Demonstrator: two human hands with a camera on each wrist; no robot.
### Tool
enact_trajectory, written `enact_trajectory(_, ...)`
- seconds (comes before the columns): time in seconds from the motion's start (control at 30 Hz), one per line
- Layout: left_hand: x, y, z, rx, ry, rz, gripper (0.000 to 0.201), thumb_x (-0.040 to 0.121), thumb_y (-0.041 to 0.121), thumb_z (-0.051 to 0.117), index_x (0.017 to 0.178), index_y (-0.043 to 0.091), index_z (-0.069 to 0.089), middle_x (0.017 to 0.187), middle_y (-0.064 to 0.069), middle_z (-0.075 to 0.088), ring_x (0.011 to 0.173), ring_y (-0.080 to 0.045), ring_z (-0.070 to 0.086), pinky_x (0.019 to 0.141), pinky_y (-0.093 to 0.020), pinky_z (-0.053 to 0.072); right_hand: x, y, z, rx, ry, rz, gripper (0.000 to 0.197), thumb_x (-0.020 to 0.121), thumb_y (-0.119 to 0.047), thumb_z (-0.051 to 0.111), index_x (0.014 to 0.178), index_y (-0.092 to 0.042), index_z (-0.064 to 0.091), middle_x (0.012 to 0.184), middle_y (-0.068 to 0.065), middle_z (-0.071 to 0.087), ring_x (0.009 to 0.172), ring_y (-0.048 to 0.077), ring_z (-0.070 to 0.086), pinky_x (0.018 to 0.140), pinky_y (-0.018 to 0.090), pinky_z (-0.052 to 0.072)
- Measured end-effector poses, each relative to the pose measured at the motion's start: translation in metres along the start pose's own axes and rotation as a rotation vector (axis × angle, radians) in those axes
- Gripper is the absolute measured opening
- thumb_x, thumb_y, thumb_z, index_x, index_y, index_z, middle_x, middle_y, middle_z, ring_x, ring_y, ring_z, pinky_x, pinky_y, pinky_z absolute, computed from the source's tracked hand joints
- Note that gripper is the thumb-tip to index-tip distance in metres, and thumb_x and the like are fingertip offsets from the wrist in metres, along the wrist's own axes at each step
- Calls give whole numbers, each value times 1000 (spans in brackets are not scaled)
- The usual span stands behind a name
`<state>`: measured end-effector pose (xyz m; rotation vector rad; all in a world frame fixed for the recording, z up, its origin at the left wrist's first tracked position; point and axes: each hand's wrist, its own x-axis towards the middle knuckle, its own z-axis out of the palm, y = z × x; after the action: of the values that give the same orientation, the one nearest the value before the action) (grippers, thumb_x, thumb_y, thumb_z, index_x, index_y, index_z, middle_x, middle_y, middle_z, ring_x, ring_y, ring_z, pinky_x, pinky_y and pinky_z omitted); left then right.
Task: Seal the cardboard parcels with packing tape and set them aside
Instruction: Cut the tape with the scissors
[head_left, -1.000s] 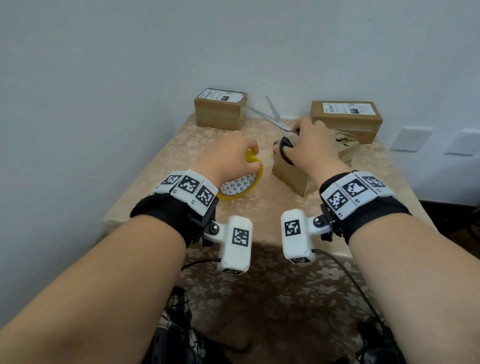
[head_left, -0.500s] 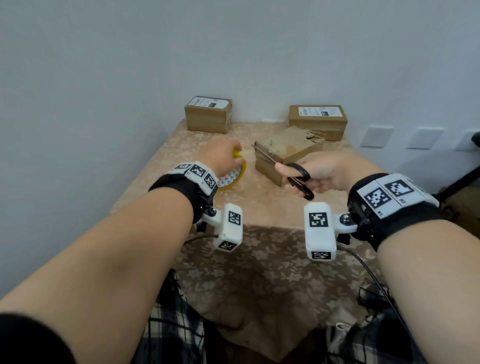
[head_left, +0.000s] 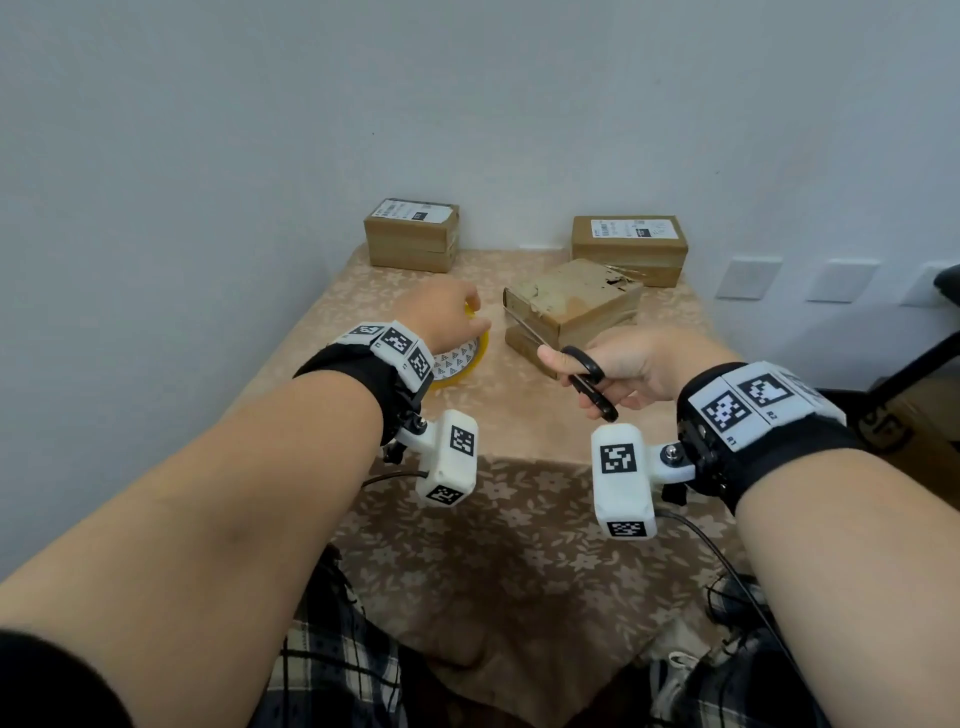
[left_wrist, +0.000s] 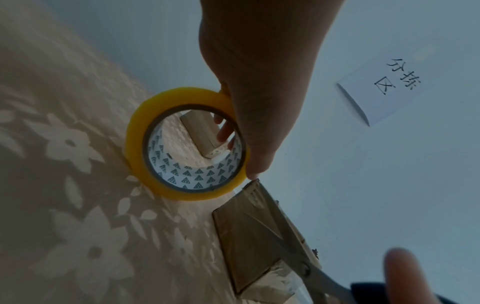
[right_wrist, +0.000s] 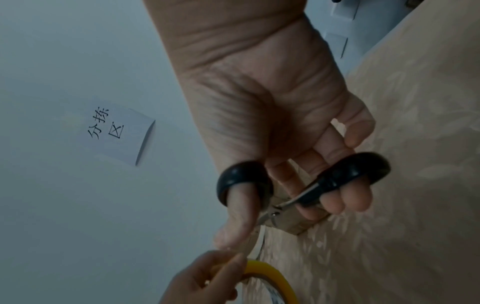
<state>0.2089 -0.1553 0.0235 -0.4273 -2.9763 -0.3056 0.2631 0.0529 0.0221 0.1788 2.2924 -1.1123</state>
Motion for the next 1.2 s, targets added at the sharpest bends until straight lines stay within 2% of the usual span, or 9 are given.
enact_trajectory(0.07, 5, 2, -2, 27, -13, 3, 38, 92, 43, 52, 110, 11, 62, 108, -8, 64, 97, -23, 58, 72, -31, 42, 5, -2, 3, 2, -8, -31, 70, 62, -73, 59, 97, -13, 59, 56, -2, 65, 74, 16, 63, 83, 32, 37)
enact_trajectory(0.13, 10, 4, -5, 57, -29, -2, 35, 94, 43, 49, 101, 10, 60, 99, -8, 63, 87, -22, 57, 67, -30, 41, 8, -6, 7, -10, -31, -46, 68, 65, -73, 58, 96, -12, 59, 51, -4, 63, 64, 13, 61, 64, 25, 42)
enact_trajectory(0.2, 16, 5, -7, 73, -48, -12, 31, 94, 40, 48, 96, 10, 57, 96, -8, 63, 85, -22, 56, 67, -31, 42, 11, -11, 10, -16, -43, -65, 72, 58, -73, 58, 97, -12, 59, 47, -5, 60, 61, 12, 59, 50, 25, 33)
enact_trajectory(0.3, 25, 4, -10, 80, -75, -37, 26, 91, 31, 52, 96, 7, 62, 96, -9, 64, 88, -25, 59, 69, -31, 45, 19, -17, 12, 9, -22, -95, 67, 64, -70, 61, 96, -11, 60, 46, -5, 59, 63, 14, 60, 53, 27, 29)
enact_trajectory(0.5, 31, 1, -11, -36, -118, -106, 16, 88, 22, 56, 83, 7, 56, 73, -9, 59, 67, -24, 57, 63, -31, 45, 29, -20, 14, 45, 53, -127, 56, 76, -65, 62, 92, -12, 62, 70, 4, 63, 66, 15, 63, 56, 25, 37)
enact_trajectory(0.63, 33, 1, -8, -38, -164, -132, 15, 90, 22, 54, 81, 10, 53, 62, -3, 47, 62, -21, 46, 51, -25, 34, 32, -17, 13, 52, 69, -155, 55, 72, -68, 62, 85, -14, 62, 68, 3, 64, 66, 15, 62, 69, 29, 36)
enact_trajectory(0.83, 37, 2, -3, -38, -192, -199, 32, 89, 15, 49, 59, 10, 40, 58, -2, 37, 52, -16, 35, 47, -24, 27, 31, -14, 11, 7, 109, -171, 53, 74, -69, 62, 80, -16, 63, 55, -2, 64, 56, 11, 57, 50, 23, 29)
enact_trajectory(1.03, 38, 4, -1, -28, -194, -217, 24, 89, 18, 53, 67, 9, 50, 62, -2, 44, 55, -16, 41, 48, -24, 30, 31, -15, 11, -25, 138, -201, 54, 75, -68, 62, 76, -13, 62, 58, 0, 59, 44, 9, 50, 39, 17, 28)
enact_trajectory(1.2, 38, 1, 0, -69, -178, -205, 11, 88, 17, 56, 88, 8, 61, 79, -5, 55, 74, -22, 51, 54, -24, 37, 30, -17, 13, -21, 160, -212, 54, 76, -64, 65, 78, -10, 63, 56, 0, 58, 39, 8, 47, 33, 15, 29)
